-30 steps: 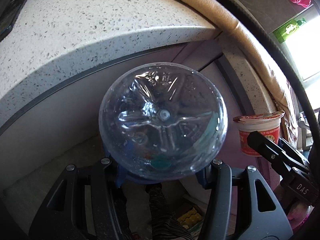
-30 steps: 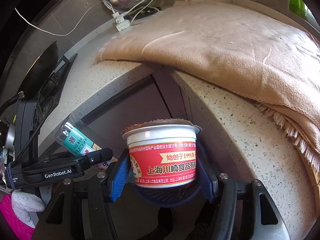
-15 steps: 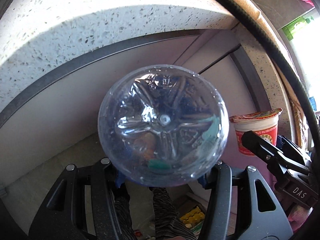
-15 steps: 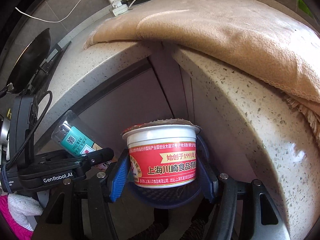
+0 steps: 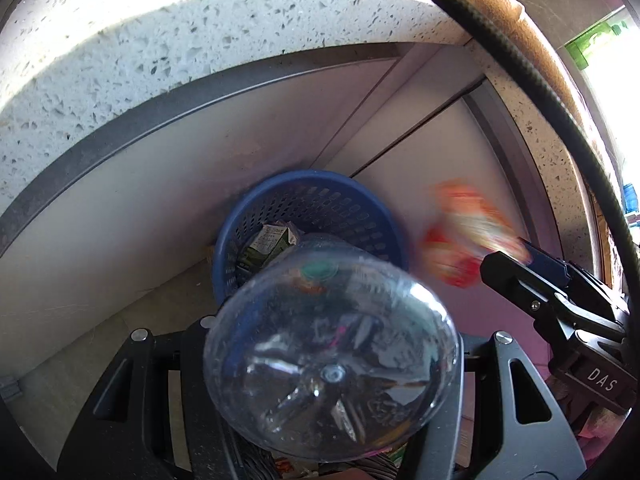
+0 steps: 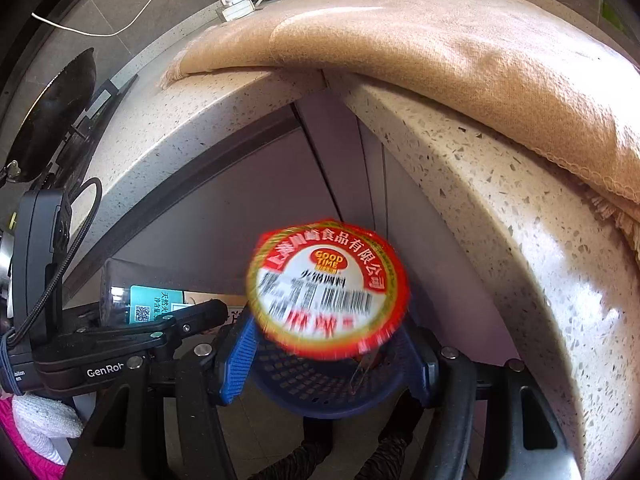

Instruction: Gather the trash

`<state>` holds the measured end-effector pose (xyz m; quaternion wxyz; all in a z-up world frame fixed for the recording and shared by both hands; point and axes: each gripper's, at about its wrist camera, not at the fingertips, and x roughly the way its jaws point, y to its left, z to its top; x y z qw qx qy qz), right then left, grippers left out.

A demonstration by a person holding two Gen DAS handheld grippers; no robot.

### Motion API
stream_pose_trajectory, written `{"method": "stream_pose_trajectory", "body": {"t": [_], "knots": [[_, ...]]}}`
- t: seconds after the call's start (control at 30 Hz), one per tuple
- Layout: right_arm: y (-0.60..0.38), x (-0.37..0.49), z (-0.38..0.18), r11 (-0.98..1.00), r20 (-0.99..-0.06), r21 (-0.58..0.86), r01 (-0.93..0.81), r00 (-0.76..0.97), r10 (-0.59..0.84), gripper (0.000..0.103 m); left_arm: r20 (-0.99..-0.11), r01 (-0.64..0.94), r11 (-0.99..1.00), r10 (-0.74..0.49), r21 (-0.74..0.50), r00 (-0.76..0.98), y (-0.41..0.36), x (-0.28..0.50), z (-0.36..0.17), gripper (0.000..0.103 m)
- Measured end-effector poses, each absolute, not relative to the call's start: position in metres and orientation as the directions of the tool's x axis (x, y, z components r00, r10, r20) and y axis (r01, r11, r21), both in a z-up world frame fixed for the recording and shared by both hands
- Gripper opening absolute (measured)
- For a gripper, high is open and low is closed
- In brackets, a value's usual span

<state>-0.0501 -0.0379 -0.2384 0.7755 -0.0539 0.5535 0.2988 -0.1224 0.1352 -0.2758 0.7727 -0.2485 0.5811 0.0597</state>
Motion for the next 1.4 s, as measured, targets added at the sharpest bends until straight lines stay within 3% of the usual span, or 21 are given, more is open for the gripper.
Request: {"method": "stream_pose_trajectory", "body": {"t": [1.0,1.4], "knots": [[-0.049,-0.056,-0.227,0.819,-0.883,0.246,-0.519,0.227,0.410,0.066,-0.935,-0.350,0.888,-0.200,-0.299,0.293,0.126,-0.124,-0.278,0.063],[-0.062,-0.056,-0.194,0.802,-0.857,0.263,-0.537,0.252,0.450,0.066,-0.931,-0.314,0.910,-0.166,-0.272,0.325,0.123,-0.127,-0.241,0.063]]}}
